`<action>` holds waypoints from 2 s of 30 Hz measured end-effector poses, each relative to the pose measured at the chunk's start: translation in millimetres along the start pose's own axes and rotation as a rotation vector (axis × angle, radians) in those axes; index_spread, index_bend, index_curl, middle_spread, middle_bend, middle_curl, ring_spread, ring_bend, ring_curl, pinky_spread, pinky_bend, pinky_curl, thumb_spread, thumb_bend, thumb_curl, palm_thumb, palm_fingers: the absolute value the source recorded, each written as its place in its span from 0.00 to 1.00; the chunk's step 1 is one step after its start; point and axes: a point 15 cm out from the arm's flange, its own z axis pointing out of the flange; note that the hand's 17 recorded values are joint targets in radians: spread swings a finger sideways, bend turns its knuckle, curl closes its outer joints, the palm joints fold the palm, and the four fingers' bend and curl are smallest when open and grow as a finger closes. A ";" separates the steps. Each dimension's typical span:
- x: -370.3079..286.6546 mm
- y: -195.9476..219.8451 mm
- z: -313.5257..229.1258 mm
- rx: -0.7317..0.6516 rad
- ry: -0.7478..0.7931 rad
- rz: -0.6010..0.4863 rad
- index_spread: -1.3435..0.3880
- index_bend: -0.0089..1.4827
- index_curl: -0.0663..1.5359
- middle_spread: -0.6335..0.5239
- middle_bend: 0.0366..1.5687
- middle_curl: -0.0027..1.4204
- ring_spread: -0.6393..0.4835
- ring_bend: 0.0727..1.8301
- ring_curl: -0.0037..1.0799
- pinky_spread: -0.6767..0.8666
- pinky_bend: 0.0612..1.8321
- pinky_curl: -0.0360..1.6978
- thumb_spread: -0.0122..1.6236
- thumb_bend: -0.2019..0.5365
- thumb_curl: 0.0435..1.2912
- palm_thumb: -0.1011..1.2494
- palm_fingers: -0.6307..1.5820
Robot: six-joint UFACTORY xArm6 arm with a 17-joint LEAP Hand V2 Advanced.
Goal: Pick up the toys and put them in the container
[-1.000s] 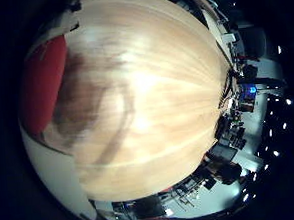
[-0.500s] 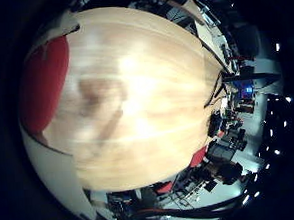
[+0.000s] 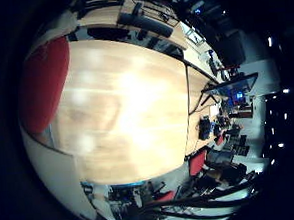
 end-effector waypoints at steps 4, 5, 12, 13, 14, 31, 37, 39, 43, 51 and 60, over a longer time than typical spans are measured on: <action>-50.3 13.2 -6.4 0.008 -0.025 -0.073 0.48 0.35 0.40 0.30 0.72 0.41 0.35 0.71 0.47 0.17 0.66 0.30 0.64 0.25 0.24 0.76 0.85; -63.7 15.6 -6.5 0.008 -0.034 -0.094 0.48 0.35 0.41 0.30 0.72 0.40 0.35 0.71 0.47 0.17 0.66 0.30 0.64 0.25 0.24 0.76 0.85; -145.6 22.7 -2.1 0.004 -0.090 -0.212 0.47 0.34 0.42 0.30 0.73 0.40 0.34 0.71 0.47 0.17 0.66 0.30 0.64 0.25 0.23 0.76 0.85; -155.4 24.4 0.4 0.000 -0.096 -0.224 0.47 0.34 0.42 0.31 0.73 0.40 0.34 0.71 0.47 0.17 0.66 0.30 0.64 0.25 0.23 0.76 0.85; -166.0 26.0 2.8 -0.003 -0.101 -0.237 0.47 0.34 0.43 0.31 0.73 0.40 0.34 0.71 0.47 0.16 0.66 0.30 0.64 0.25 0.23 0.76 0.85; -303.5 37.2 57.4 -0.006 -0.104 -0.405 0.47 0.31 0.46 0.30 0.73 0.39 0.34 0.70 0.46 0.14 0.63 0.30 0.68 0.26 0.22 0.76 0.84; -314.0 33.7 75.4 -0.023 -0.094 -0.418 0.47 0.29 0.47 0.29 0.72 0.38 0.33 0.70 0.46 0.14 0.63 0.30 0.69 0.25 0.21 0.76 0.84; -314.7 33.5 76.5 -0.024 -0.093 -0.418 0.46 0.28 0.47 0.29 0.72 0.38 0.33 0.70 0.46 0.14 0.63 0.30 0.70 0.25 0.21 0.76 0.84; -315.8 34.0 80.6 -0.033 -0.093 -0.421 0.46 0.27 0.48 0.29 0.72 0.38 0.33 0.70 0.46 0.14 0.63 0.30 0.71 0.26 0.21 0.76 0.84; -314.7 34.1 89.1 -0.052 -0.091 -0.443 0.45 0.24 0.48 0.28 0.70 0.37 0.33 0.69 0.45 0.13 0.64 0.31 0.74 0.19 0.18 0.66 0.82; -304.2 42.3 104.8 -0.124 -0.090 -0.505 0.47 0.16 0.41 0.39 0.40 0.28 0.44 0.41 0.31 0.42 0.50 0.27 0.55 0.19 0.12 0.09 0.28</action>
